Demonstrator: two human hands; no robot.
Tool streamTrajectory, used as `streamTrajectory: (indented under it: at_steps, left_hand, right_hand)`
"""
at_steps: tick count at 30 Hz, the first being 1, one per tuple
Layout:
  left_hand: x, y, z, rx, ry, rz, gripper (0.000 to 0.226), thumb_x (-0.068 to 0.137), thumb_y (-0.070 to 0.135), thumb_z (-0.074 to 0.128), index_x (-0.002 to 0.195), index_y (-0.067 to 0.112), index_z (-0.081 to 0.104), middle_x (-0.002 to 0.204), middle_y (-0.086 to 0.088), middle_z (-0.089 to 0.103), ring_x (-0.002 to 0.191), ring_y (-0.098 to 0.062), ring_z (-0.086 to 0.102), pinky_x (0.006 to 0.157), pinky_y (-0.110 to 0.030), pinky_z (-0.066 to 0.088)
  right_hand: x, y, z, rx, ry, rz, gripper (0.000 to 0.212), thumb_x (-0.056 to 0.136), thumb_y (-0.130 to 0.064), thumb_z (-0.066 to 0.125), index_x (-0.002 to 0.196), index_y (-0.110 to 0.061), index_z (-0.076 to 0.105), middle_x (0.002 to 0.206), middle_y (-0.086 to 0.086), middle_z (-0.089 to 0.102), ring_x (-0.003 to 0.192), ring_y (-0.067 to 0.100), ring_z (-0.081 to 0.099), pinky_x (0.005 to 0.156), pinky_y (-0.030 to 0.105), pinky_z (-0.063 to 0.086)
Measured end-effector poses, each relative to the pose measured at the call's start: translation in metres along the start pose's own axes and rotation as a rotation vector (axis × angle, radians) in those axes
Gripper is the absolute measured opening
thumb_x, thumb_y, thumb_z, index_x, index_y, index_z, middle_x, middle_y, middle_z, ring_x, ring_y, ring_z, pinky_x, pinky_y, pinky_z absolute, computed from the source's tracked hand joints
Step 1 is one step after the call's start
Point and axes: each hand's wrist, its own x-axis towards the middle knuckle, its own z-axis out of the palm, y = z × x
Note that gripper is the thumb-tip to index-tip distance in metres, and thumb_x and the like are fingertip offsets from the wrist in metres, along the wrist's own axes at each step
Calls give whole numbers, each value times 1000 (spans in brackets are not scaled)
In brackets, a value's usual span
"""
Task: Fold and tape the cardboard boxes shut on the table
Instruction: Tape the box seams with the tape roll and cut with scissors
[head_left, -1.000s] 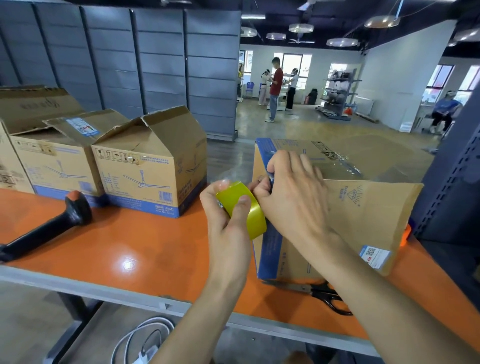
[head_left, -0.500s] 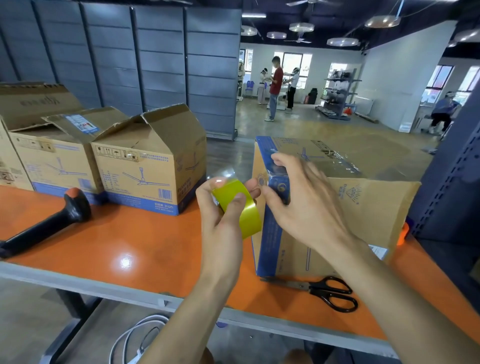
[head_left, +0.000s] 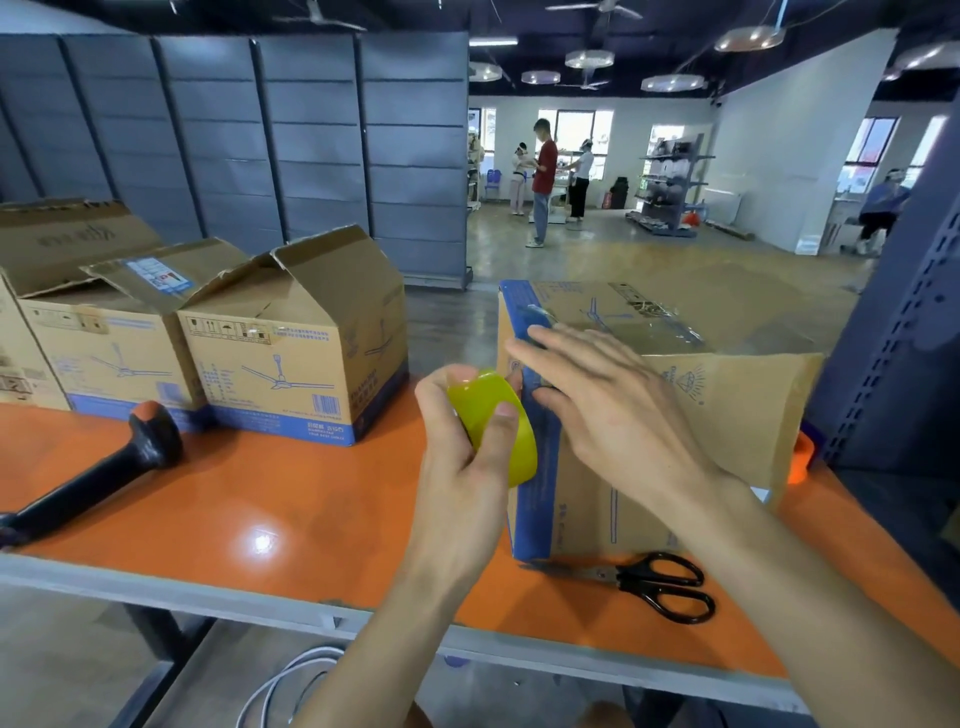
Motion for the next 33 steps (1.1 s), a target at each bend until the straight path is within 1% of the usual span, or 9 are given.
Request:
streamTrajectory:
  at_steps: [3,5,7,10,16,20,24,29,33]
  left_hand:
    - [8,5,-1,-30,92,59,23,94,29,55,115,28,46,115,13,69,114,-12,64,93,-33,51]
    - [18,14,3,-85,81,106,22,95,22,55,114,26,46,121,4,68,119,-15,64,96,-33,52]
    - [31,24,7,-123,-11,132,23,99,11,52,117,22,43,127,-8,66,123,-17,64,92,-30,55]
    - [50,35,8,-103,-201,101,24,103,-1,45,122,13,41,117,0,73,117,-15,68,79,-16,54]
    - [58,29,3,-41,-277,61,21,102,6,45,120,15,42,117,-1,75,118,-14,67,79,-14,54]
    - [52,17,2,64,-294,120,21,101,18,46,121,21,40,119,4,74,120,-16,66,91,-35,56]
    - [51,17,4,28,-278,123,19,101,23,46,119,25,39,117,2,75,116,-13,68,79,-15,53]
    - [49,15,6,18,-253,134,15,107,12,44,118,21,39,115,1,76,117,-9,66,80,-8,48]
    - [48,15,8,-9,-239,131,16,107,6,42,118,18,39,114,-1,76,117,-8,66,83,-6,46]
  right_hand:
    - [-6,0,5,-40,91,-14,53,91,-14,73,142,-21,59,142,5,60,132,26,54,112,44,43]
    - [-10,-3,10,-77,143,-21,57,88,-7,75,142,-17,58,141,5,60,133,26,53,113,43,41]
    - [-12,-6,13,-115,160,-29,61,84,0,76,140,-14,57,141,5,59,134,25,51,118,39,35]
    - [-15,-9,12,-142,156,-29,55,86,1,70,138,-11,58,141,6,58,136,25,48,121,37,29]
    - [-32,-1,2,-163,115,28,54,100,-15,58,151,-7,44,156,7,46,146,23,39,122,41,29]
    - [-48,23,-12,-213,78,92,50,105,-25,48,152,-11,44,158,3,42,148,19,37,122,42,30]
    - [-68,50,-23,-252,95,181,48,104,-17,49,151,-9,45,156,5,44,147,21,38,120,43,34]
    - [-79,56,-26,-247,107,324,47,106,-15,46,151,-3,42,158,11,41,149,23,35,120,43,33]
    - [-67,21,-8,-216,78,300,58,102,-20,49,153,2,35,162,17,30,153,29,25,124,45,24]
